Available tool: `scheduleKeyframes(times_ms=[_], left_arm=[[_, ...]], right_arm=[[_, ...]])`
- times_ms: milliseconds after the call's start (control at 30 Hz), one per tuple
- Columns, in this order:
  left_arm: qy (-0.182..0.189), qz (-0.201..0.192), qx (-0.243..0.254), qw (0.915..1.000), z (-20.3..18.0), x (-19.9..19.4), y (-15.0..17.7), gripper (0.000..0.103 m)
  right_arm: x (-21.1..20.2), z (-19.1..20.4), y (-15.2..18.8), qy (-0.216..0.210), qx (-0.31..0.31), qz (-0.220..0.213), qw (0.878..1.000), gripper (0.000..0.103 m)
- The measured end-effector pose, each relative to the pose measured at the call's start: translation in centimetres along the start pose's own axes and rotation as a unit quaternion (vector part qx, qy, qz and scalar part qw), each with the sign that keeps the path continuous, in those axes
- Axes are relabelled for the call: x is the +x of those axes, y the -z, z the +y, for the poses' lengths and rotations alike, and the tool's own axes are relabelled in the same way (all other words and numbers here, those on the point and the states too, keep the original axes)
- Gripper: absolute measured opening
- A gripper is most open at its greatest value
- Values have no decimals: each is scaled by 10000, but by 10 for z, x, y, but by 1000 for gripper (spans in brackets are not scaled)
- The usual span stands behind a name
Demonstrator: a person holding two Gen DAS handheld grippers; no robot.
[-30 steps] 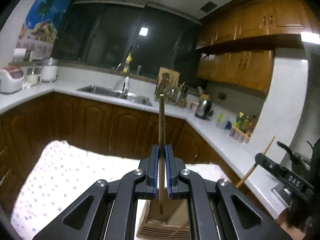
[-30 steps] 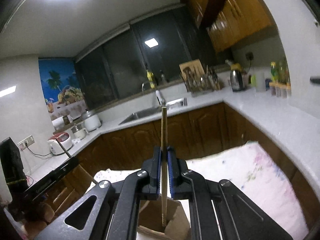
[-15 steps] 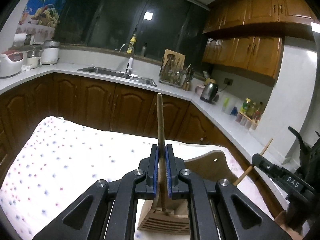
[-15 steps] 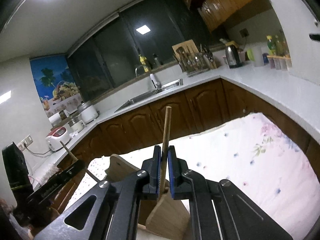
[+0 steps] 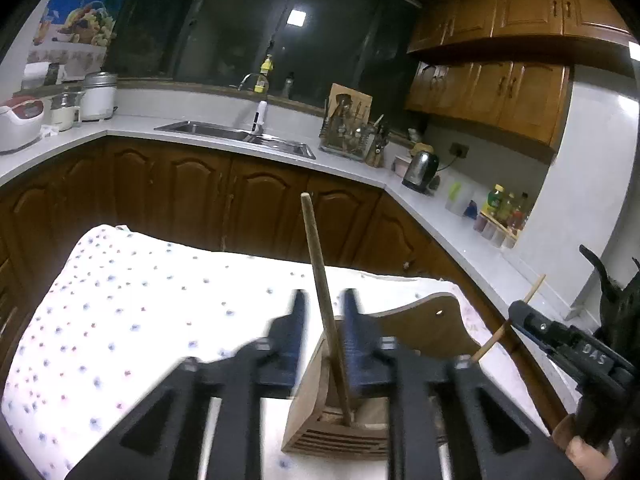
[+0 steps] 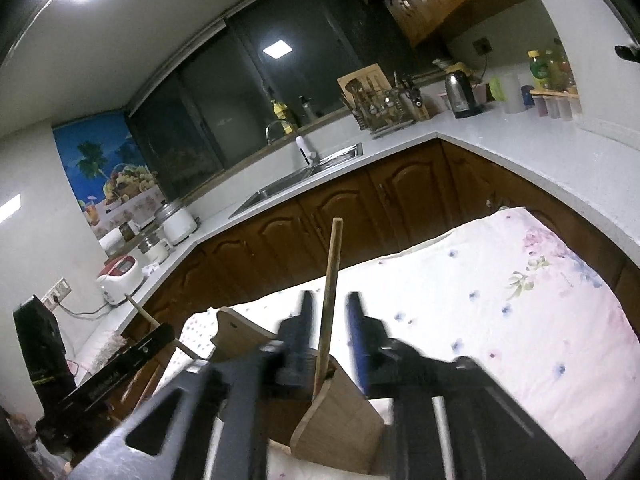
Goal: Organize utensils
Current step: 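Open the left tool over the holder while the right tool drops its chopstick in, then move both tools back down to the remaining utensils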
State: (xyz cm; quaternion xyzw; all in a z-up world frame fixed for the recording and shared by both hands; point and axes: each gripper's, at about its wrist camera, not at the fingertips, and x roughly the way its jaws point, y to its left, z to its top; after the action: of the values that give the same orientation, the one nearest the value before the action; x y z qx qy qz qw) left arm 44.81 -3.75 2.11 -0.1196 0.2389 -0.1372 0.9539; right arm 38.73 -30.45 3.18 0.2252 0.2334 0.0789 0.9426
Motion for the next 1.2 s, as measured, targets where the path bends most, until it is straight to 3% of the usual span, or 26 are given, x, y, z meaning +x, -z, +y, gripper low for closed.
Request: scheduleKeyframes(times_ms=[33,67,100,200,267,533,900,1200], left_arm=[[-30,-31,4,10000,0,-3,-1,46],[-31,-81,18,10000,-1,-6,1,48],[-36,-124,43,9999,-1,-11,1,51],[-93,-102,42,9999,1,-25,5,78],[-151,-133,-22,9998,5,-39,10,80],[-290,10,-470,9985,24,-112,34,87],[-340,62,-435,9985,26,-220,74,89],[-400,223,-422,9981,32,-277,100,89]], right_arm=[[-2,-1,-1,-44,22,-30,10000,56],[-6,-1,-1,-60,41,-95,9999,70],[-11,-2,-1,-50,49,-179,9998,72],[-22,-2,-1,-56,108,-245,9996,79],[-32,-5,1,-118,228,-275,9993,85],[-82,-2,20,-200,310,-276,9989,92],[-158,25,60,-194,-55,-219,9996,92],[-203,29,93,-64,-186,-32,9998,92]])
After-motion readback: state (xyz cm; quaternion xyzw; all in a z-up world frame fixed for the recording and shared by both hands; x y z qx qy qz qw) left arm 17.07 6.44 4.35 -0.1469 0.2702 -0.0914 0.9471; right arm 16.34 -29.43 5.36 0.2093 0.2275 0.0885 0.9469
